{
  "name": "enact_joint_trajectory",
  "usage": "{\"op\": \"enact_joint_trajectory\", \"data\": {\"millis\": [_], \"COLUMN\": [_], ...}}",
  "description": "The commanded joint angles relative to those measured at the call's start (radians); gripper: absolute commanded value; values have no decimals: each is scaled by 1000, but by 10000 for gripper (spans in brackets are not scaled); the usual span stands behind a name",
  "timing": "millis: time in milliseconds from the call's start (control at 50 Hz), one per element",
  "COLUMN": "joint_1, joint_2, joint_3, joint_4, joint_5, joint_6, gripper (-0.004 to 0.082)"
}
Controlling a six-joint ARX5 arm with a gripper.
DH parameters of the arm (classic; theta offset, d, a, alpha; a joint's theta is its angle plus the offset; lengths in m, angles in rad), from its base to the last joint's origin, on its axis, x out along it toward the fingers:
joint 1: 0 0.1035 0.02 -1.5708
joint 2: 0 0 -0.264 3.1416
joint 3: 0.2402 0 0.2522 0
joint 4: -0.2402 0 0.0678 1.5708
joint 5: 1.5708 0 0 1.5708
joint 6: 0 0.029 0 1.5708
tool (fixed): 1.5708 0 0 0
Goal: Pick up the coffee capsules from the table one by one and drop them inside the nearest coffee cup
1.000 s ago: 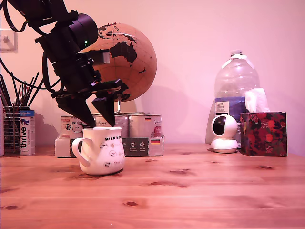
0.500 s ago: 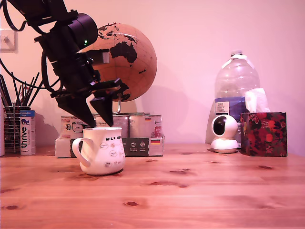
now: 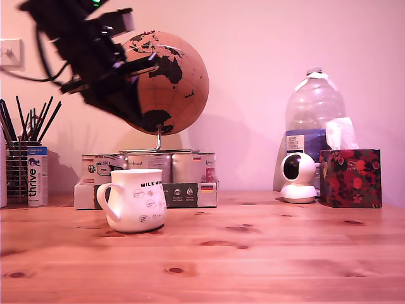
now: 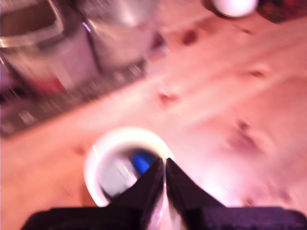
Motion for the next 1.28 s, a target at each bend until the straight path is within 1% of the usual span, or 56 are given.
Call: {"op": "enact_joint_trajectory", "data": {"millis": [0,20,40,80,100,140,160,200,220,340,380,400,520,640,800,840,860,900,920,1000,1160,1240,1260], "joint_1": [3,3,3,4,4,4,4,5,6,21,27,30,50,69,88,89,89,89,89,89,89,89,89], "joint_2": [-31,-47,-64,-95,-110,-146,-164,-200,-216,-325,-362,-382,-508,-644,-836,-881,-900,-947,-965,-1046,-1186,-1236,-1247], "joint_3": [-74,-94,-114,-151,-168,-208,-227,-265,-281,-380,-411,-428,-533,-625,-708,-721,-726,-737,-741,-752,-754,-754,-754], "joint_4": [30,42,48,63,71,85,94,108,111,124,129,132,171,204,201,194,190,183,174,142,69,57,53], "joint_5": [0,0,-1,-6,-12,-15,-30,-35,-53,-83,-84,-85,-88,-87,-83,-80,-79,-78,-78,-79,-79,-79,-79], "joint_6": [-40,-40,-56,-56,-75,-77,-87,-91,-96,-103,-103,-116,-126,-126,-127,-127,-136,-138,-149,-160,-159,-158,-149], "gripper": [-7,-7,-7,-7,-7,-7,-7,-7,-7,-7,-7,-7,-7,-7,-7,-7,-7,-7,-7,-7,-7,-7,-7]}}
